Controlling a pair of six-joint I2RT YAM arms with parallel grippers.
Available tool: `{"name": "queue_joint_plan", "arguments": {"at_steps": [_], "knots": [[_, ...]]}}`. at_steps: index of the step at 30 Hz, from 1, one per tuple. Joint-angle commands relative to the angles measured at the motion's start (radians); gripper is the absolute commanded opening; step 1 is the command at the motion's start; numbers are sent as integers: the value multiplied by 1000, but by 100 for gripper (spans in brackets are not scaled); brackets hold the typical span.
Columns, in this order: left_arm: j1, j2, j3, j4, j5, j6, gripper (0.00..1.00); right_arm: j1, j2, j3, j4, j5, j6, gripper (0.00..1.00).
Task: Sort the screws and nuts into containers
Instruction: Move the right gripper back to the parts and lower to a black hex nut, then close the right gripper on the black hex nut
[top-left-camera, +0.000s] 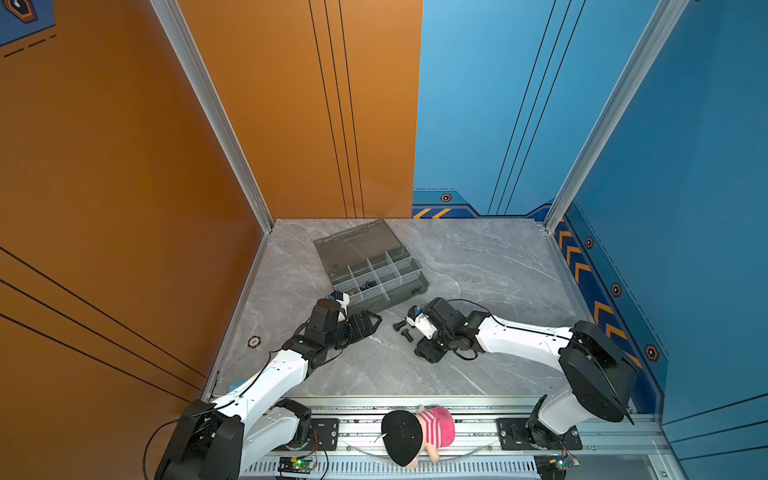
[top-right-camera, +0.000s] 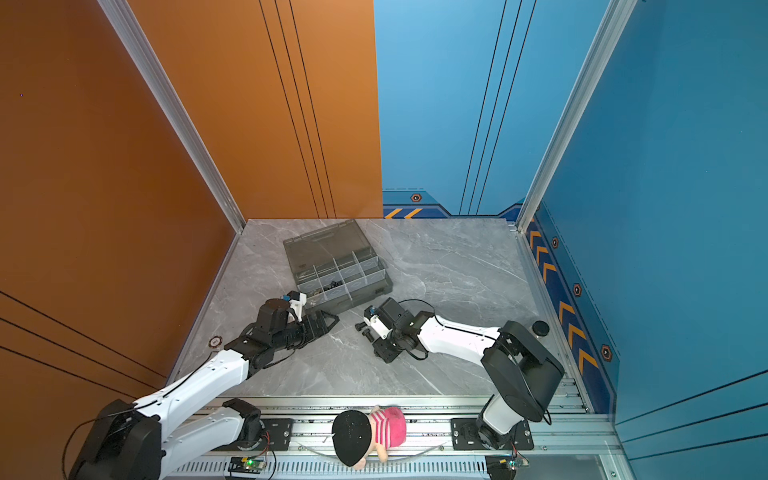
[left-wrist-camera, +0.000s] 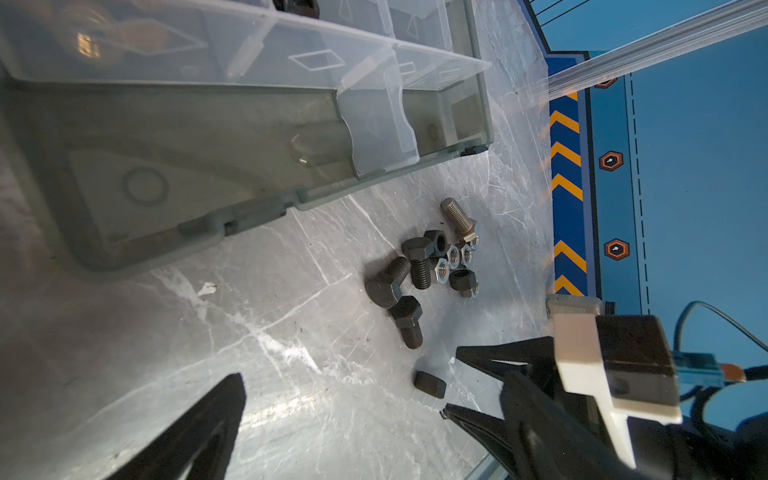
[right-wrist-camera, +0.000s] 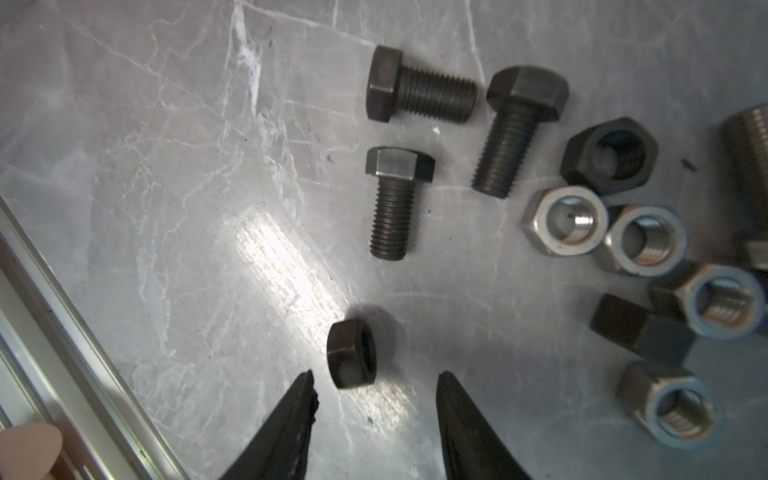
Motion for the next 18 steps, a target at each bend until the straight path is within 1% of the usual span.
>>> {"name": "queue_joint_plan", "arguments": {"at_steps": [1,4,8,16,18], "knots": [[0,-5,18,8,13,-2,98,9,20,28,13,11,4,50],[2,-2,16,11,15,-2,98,9,36,30,18,8,5,49],[4,-2,15,11,17,-1,98,10,64,42,18,0,6,45],[8,-9,8,11,18,-5,98,11,87,50,22,-11,8,32],[7,-10,8,10,18,-4,98,12,87,50,23,-8,10,27]]}}
